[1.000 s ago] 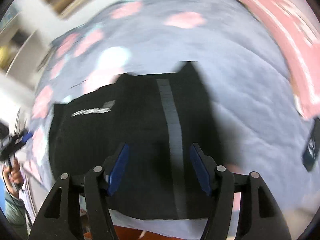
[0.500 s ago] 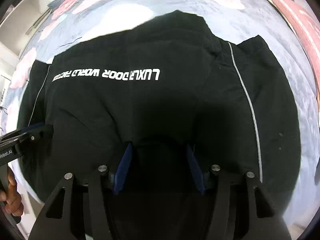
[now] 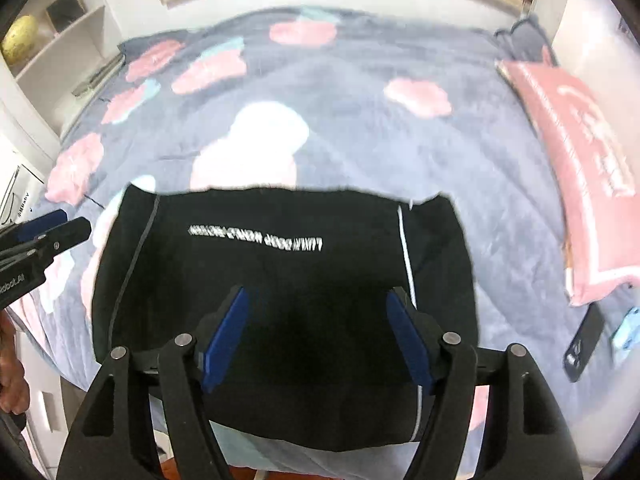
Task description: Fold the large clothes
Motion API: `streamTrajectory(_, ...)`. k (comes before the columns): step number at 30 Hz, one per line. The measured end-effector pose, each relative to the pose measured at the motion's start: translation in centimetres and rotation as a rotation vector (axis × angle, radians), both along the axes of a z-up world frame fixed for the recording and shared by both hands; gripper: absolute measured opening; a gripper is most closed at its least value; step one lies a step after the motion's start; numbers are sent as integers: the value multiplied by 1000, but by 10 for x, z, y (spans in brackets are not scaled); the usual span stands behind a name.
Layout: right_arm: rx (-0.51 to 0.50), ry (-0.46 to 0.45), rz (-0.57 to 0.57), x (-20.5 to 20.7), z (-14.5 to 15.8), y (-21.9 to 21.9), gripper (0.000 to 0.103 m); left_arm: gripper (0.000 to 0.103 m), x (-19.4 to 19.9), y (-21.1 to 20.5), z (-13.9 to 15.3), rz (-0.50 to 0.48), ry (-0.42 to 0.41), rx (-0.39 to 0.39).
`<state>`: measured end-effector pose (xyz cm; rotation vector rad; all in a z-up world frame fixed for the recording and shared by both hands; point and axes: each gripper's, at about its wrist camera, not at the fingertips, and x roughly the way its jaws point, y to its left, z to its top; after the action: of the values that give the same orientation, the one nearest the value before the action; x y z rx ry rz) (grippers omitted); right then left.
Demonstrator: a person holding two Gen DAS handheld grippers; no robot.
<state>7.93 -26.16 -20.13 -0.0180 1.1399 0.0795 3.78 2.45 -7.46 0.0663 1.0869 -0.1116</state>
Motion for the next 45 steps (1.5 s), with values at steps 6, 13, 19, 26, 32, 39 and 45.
streamTrajectory(6,-41,-95,-6,-13,56,18,74,56,-11,-16,62,36,-120,73)
streamTrajectory(13,-112,-184,20,-19,98,42,77,56,-28,-23,113,28,-231,81)
streamTrajectory(19,-117,-238,-4,-23,133,38,77,56,-35,-18,126,52,-254,66)
streamTrajectory(26,-124,-253,-20,-23,140,37,80,56,-42,-17,126,34,-248,63)
streamTrajectory(32,-93,-229,-27,-23,135,35,80,56,-45,-14,126,33,-245,61)
streamTrajectory(39,-87,-193,-25,-26,125,40,80,56,-50,-11,119,35,-220,52)
streamTrajectory(45,-89,-185,-24,-27,121,44,80,56,-54,-7,119,44,-230,67)
